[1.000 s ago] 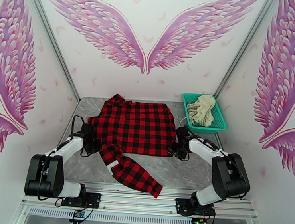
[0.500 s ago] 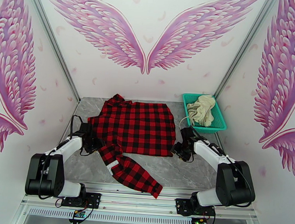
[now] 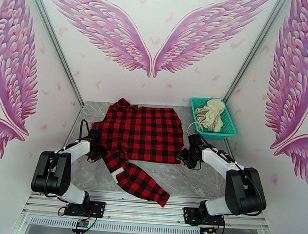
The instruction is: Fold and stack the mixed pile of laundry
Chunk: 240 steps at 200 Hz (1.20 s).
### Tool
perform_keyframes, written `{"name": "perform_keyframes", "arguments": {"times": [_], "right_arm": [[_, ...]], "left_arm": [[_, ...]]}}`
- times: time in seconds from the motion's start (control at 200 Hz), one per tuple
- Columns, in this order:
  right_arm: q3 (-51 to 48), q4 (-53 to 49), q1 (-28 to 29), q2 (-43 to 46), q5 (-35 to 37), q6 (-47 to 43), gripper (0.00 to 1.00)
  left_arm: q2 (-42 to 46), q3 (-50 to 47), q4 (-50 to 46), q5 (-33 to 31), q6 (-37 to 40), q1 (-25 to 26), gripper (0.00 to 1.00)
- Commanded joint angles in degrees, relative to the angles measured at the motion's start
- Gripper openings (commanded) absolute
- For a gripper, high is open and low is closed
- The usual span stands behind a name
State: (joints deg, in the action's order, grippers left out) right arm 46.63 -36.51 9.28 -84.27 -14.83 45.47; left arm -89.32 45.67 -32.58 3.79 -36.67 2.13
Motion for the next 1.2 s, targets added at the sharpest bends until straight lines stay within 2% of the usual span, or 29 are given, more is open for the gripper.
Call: {"name": "perform_keyframes", "arguments": {"times": [0.0,0.195,0.28,0.385,0.51,0.66,1.069,1.194], "right_arm": [[-1.24,2.77,0.16,-0.32,-1.86,3.21,0.58],[-1.98,4.96,0.17,-2.78,-0.09,4.89,0.55],[-2.08,7.75,0.28,-5.15,0.08,6.18,0.49],[-0.80,9.62,0.53,-8.20,-1.01,6.96,0.35],[1.46,6.99,0.78,-9.03,0.93,5.38,0.19],[3.62,2.18,0.74,-7.67,3.26,2.29,0.08],[3.17,-5.23,0.72,-3.91,10.20,-2.93,0.08],[4.35,-6.98,0.72,-3.78,12.85,-4.70,0.14]], "left_arm": [[-2.09,1.60,1.83,-0.39,-0.27,1.55,0.20],[-0.15,2.69,0.46,-0.23,2.16,1.98,0.00],[1.68,3.09,-0.58,0.19,4.09,1.84,0.00],[3.55,3.75,-2.30,0.81,6.97,1.07,0.00],[4.19,5.33,-5.82,2.76,11.27,-0.34,0.00],[5.38,6.36,-11.04,3.32,15.27,-0.99,0.00],[6.37,4.32,-14.16,1.67,18.70,-2.03,0.00],[5.11,5.69,-15.52,0.85,20.48,-2.65,0.00]]}}
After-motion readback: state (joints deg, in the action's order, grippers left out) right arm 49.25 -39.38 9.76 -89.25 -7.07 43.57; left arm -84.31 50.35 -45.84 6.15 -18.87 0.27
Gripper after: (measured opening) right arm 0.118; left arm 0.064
